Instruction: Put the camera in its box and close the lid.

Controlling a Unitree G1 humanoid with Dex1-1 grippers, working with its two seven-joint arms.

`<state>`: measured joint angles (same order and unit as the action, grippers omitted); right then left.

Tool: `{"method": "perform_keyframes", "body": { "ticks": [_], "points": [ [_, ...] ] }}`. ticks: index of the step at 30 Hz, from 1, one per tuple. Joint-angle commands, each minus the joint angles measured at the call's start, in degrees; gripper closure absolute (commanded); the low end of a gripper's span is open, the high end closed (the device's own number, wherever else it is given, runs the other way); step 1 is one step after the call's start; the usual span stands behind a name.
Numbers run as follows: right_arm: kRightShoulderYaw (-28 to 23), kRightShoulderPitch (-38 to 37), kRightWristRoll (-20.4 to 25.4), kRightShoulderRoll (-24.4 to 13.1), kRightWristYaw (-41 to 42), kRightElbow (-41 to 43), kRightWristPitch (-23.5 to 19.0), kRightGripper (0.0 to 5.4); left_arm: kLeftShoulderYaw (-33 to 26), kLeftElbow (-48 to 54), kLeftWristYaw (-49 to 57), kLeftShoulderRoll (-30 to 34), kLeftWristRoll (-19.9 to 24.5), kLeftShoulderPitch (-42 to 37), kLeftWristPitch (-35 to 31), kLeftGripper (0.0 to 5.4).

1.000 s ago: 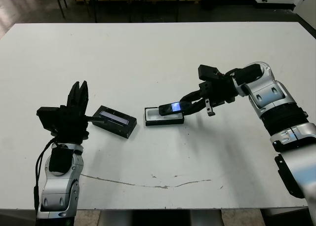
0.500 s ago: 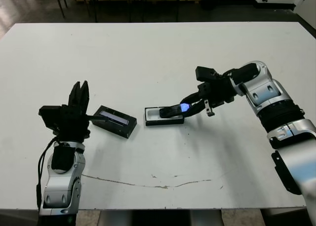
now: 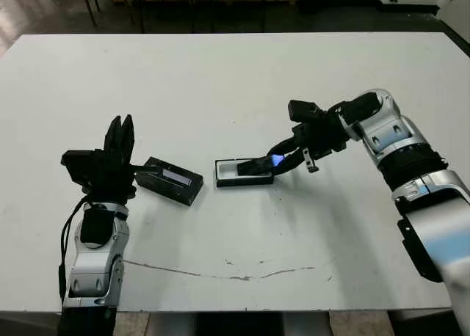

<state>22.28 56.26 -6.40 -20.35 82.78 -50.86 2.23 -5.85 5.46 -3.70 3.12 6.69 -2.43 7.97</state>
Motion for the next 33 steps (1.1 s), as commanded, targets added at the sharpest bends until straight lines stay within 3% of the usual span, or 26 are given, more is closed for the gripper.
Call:
{"method": "perform_keyframes", "body": {
  "ticks": [1,21,23,25,30,33],
  "points": [
    [0.1,1.0,-0.7,1.6,-0.6,-1.9,0.4,5.40,-0.4,-1.9,-0.1,0.4,-0.1,-0.4,-0.4,5.40],
    [3.4,0.9,-5.2,11.0,-4.6,-5.8,0.9,5.40,-0.7,-5.1,-0.8,0.4,0.3,-1.5,2.5,5.40],
    [3.1,0.0,-5.3,10.4,-5.8,-4.1,0.4,5.40,-0.7,-4.9,-0.7,0.3,0.3,-1.4,2.2,5.40],
    [3.1,-1.5,-5.9,8.6,-7.2,-0.1,2.3,5.04,-0.7,-4.6,-0.7,0.3,0.5,-1.2,2.0,5.40],
    [2.6,-10.3,-12.3,0.3,-19.8,21.3,9.3,4.00,-0.9,-5.0,-0.8,0.3,0.5,-1.0,2.1,5.40],
    [0.2,-15.4,-14.2,-3.9,-25.9,31.2,10.3,3.38,-1.1,-6.1,-1.0,0.4,0.4,-1.4,3.0,5.40]
  ]
}}
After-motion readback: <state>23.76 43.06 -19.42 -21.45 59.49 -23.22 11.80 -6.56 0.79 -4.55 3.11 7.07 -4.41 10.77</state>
